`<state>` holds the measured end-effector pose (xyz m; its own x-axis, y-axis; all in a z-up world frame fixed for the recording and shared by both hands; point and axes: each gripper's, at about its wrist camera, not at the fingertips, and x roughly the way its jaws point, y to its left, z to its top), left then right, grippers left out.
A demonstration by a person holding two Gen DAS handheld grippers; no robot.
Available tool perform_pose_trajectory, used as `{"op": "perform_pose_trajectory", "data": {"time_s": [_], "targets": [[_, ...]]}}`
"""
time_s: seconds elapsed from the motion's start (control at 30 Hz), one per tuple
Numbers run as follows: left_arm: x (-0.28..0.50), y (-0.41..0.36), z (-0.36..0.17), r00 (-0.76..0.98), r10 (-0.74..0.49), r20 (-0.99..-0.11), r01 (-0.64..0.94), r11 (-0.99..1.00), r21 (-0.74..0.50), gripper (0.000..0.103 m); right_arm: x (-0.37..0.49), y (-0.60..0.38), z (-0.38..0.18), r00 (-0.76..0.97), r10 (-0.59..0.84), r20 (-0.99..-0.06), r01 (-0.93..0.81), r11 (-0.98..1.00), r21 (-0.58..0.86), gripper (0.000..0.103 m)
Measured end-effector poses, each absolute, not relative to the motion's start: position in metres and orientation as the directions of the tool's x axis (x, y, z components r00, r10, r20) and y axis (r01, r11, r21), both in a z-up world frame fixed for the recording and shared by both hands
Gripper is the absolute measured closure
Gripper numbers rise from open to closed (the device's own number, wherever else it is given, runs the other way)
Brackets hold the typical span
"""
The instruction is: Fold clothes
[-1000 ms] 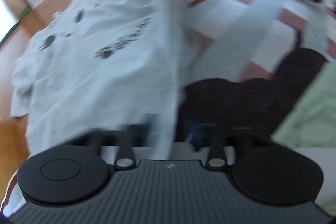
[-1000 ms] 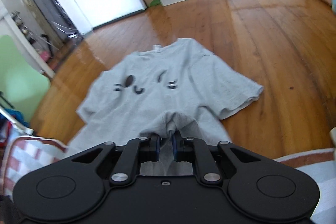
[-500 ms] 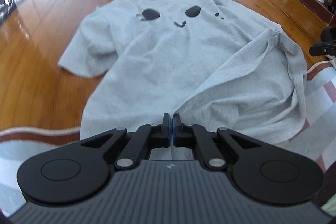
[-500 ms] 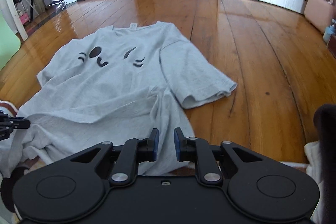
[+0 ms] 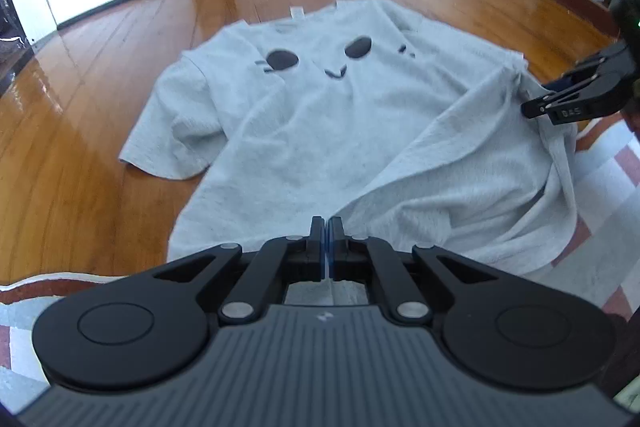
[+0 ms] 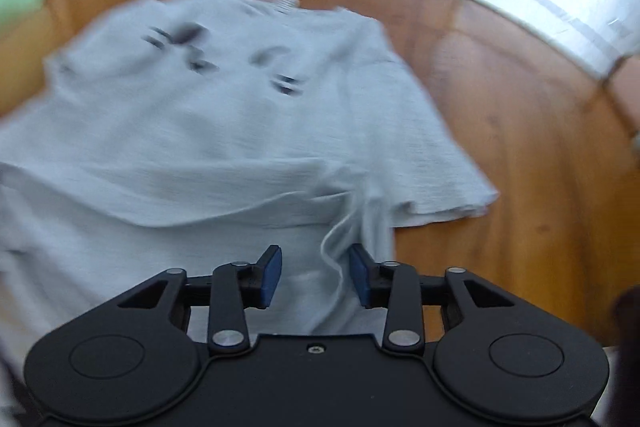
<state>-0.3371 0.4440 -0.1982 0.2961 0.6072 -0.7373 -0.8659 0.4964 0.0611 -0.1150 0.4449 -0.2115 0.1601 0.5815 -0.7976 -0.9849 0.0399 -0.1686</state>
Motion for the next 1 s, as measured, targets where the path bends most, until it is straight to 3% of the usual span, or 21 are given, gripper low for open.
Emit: {"op": "perform_pose_trajectory", "data": {"time_s": [0.03, 0.23, 0.3, 0.33, 0.4, 0.53, 0.57, 0.67, 0.83, 1.0], "targets": [[-0.34, 0.442, -0.193, 0.299, 0.623, -0.723, -0.871, 0.488, 0.06, 0.101, -0.113, 0.439, -0.208, 0.178, 0.594, -0.784, -0.983, 0.075, -0.167, 0.099], [-0.38, 0.414, -0.136, 0.24, 0.812, -0.532, -0.939, 0.333, 0.085, 0.103, -0.092, 0.319, -0.136, 0.214, 0.766, -0.606, -0.954, 0.299, 0.041, 0.1], [-0.395, 0.405, -0.127, 0.294, 0.794, -0.532, -0.932, 0.361, 0.025, 0.099, -0.086, 0.279, -0.115, 0.238, 0.799, -0.552, -0.93, 0.351, 0.106, 0.1], [-0.401, 0.402, -0.125, 0.319, 0.776, -0.544, -0.926, 0.377, -0.005, 0.099, -0.084, 0.263, -0.119, 0.249, 0.768, -0.59, -0.933, 0.353, 0.065, 0.1], [-0.403, 0.407, -0.144, 0.334, 0.683, -0.649, -0.917, 0.396, -0.055, 0.096, -0.079, 0.24, -0.146, 0.286, 0.664, -0.691, -0.932, 0.36, -0.04, 0.1], [-0.387, 0.413, -0.174, 0.337, 0.523, -0.783, -0.886, 0.459, -0.075, 0.096, -0.072, 0.214, -0.194, 0.32, 0.516, -0.795, -0.9, 0.427, -0.085, 0.101], [-0.381, 0.412, -0.179, 0.338, 0.49, -0.803, -0.873, 0.482, -0.074, 0.091, -0.074, 0.212, -0.197, 0.31, 0.518, -0.797, -0.902, 0.426, -0.074, 0.101], [-0.364, 0.391, -0.187, 0.358, 0.445, -0.821, -0.796, 0.605, -0.019, 0.052, -0.083, 0.219, -0.198, 0.329, 0.515, -0.792, -0.915, 0.38, -0.134, 0.101], [-0.34, 0.357, -0.205, 0.344, 0.376, -0.86, -0.613, 0.784, 0.097, 0.047, -0.077, 0.234, -0.183, 0.333, 0.554, -0.763, -0.92, 0.368, -0.134, 0.1], [-0.306, 0.33, -0.223, 0.296, 0.366, -0.882, -0.447, 0.869, 0.211, 0.033, -0.071, 0.231, -0.194, 0.32, 0.542, -0.777, -0.909, 0.407, -0.091, 0.1]]}}
